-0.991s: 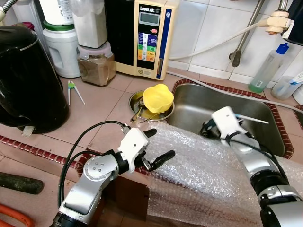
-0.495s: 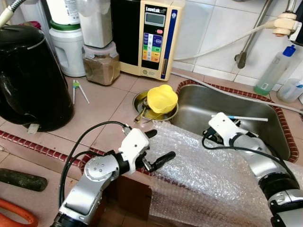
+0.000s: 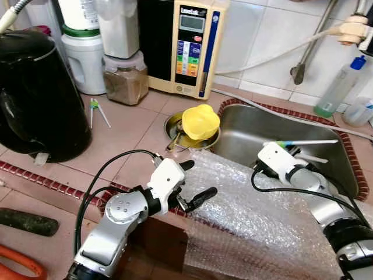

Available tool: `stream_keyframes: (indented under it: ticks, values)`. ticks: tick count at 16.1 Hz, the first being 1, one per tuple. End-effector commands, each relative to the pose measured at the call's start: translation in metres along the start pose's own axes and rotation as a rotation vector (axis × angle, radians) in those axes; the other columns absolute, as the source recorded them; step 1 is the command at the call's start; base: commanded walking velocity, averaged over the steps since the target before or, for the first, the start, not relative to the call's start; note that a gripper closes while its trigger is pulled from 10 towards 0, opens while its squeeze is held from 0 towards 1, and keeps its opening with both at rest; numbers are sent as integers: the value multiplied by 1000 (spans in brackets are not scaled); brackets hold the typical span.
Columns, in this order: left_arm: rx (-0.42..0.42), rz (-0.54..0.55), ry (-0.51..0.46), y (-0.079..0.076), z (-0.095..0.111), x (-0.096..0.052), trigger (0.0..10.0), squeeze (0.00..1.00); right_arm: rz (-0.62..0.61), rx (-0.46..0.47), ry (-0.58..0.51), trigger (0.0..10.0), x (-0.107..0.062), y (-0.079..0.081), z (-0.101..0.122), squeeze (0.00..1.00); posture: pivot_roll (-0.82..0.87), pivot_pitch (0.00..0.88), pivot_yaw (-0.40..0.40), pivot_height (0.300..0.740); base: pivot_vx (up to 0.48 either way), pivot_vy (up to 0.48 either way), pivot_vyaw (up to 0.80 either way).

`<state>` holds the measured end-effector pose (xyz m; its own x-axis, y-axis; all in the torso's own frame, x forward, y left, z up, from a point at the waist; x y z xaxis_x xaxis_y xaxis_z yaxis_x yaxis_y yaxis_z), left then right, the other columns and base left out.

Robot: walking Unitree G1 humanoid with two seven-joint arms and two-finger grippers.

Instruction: Kitchen organization

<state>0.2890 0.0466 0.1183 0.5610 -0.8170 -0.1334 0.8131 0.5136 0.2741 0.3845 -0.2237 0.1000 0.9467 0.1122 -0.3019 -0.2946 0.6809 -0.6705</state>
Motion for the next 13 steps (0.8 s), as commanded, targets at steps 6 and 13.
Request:
stream_keyframes:
  ticks: [6,13]
  values:
    - [23,6,-14,1,7,3,10000,0,-31,16,85,10000,-6,-4,-20,0,186,0,-59,740,0,0,0]
    - [23,17,-13,3,7,3,10000,0,-229,92,40,10000,-7,-33,-13,0,189,0,-61,740,0,0,0]
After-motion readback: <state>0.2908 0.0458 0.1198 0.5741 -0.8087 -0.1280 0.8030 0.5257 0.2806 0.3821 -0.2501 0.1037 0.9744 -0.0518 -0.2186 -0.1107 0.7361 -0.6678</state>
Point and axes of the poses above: a point about 5 cm out from each wrist's last joint towards the gripper, its own x axis pointing out of the wrist towards the gripper, its own z axis along the axis of the wrist's last joint, y = z × x, the point moved 4 cm from there along x, pointing out of the wrist towards the gripper, and after that the axes turned 9 degrees about x, right-handed, at the moved point
